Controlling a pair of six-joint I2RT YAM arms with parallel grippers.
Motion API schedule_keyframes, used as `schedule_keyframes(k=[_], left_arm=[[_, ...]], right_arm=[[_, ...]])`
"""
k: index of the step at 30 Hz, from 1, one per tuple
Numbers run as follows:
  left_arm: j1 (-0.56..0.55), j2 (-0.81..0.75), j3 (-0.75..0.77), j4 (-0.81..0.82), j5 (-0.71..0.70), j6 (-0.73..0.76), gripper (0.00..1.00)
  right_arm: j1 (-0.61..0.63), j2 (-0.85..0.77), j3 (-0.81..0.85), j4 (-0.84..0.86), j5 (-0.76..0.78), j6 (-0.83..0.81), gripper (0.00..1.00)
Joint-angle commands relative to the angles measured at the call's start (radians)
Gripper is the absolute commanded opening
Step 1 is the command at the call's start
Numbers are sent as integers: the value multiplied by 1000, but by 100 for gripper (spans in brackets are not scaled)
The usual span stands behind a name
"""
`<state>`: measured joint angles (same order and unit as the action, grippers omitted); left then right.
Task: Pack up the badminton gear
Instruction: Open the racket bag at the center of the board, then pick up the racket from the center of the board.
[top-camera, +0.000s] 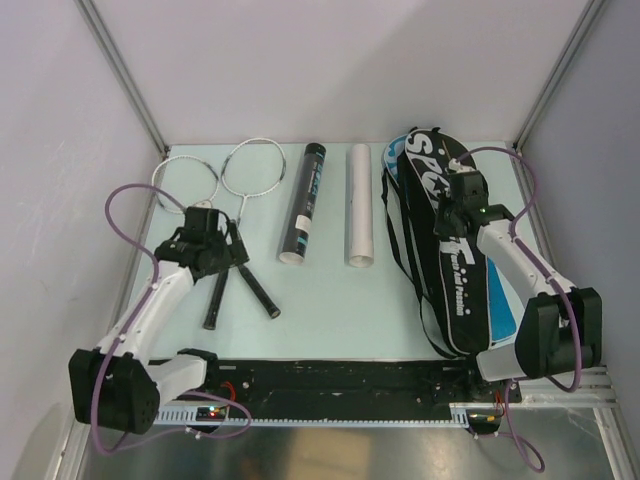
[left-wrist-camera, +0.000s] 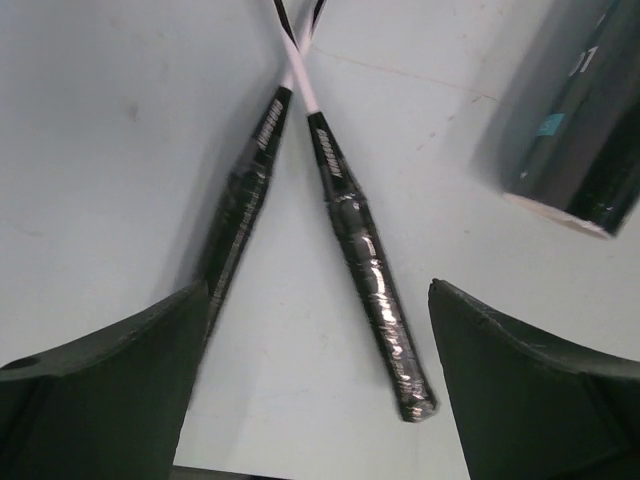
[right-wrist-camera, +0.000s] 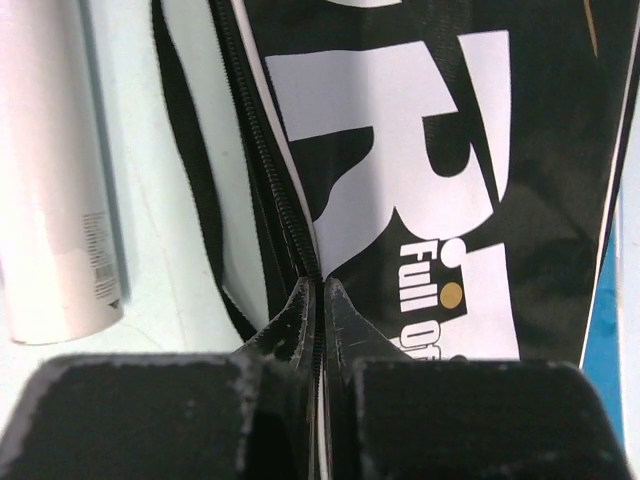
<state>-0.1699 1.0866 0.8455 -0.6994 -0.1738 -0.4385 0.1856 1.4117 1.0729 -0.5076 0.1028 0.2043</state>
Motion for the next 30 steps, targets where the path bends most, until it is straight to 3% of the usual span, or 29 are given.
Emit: schedule_keyframes(k=[1,8,30], left_arm=[[14,28,20,65,98,-222,93],[7,145,-30,169,39,-393,91],[-50,379,-55,271,-80,-411,77]], right_arm=[[-4,-39,31,64,-87,50,0],[-28,-65,1,92,-158,72,0],[-78,-126,-87,177,-312,128,0]])
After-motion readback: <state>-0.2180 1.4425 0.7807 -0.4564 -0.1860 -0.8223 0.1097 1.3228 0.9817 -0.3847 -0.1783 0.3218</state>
